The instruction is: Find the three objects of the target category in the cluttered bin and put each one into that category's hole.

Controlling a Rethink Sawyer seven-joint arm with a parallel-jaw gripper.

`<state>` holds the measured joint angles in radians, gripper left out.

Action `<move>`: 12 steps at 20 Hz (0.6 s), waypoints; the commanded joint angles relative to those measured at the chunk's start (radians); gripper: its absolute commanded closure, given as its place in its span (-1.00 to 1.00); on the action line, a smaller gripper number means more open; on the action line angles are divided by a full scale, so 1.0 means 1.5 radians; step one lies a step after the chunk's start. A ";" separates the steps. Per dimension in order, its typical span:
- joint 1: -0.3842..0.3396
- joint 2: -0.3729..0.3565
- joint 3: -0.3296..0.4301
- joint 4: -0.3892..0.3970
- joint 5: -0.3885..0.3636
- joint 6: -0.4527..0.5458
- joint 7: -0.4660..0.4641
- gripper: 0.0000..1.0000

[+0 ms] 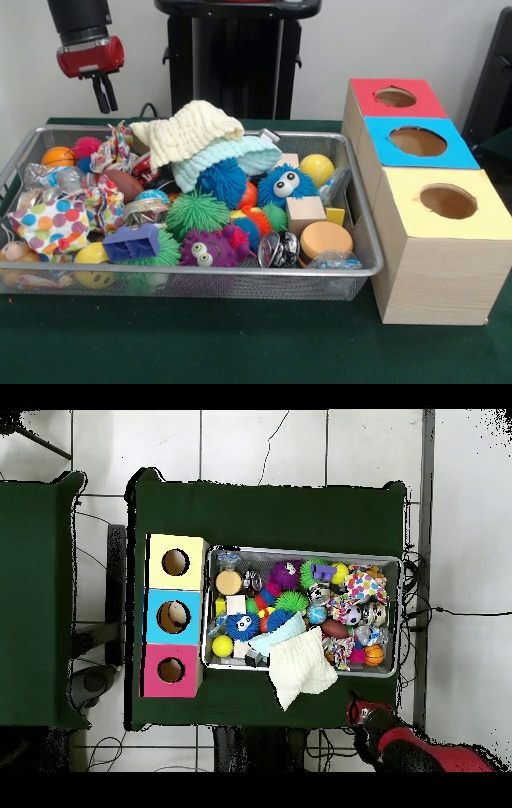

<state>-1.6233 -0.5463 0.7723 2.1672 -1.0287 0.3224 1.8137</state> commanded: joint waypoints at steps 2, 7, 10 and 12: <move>0.040 -0.012 0.052 -0.133 0.031 0.104 -0.156 1.00; 0.044 -0.015 0.036 -0.120 0.014 0.084 -0.134 1.00; 0.053 -0.020 0.032 -0.122 0.014 0.076 -0.118 1.00; 0.058 -0.024 0.028 -0.123 0.012 0.064 -0.101 1.00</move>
<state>-1.5783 -0.5653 0.7849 2.1155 -1.0131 0.3509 1.8137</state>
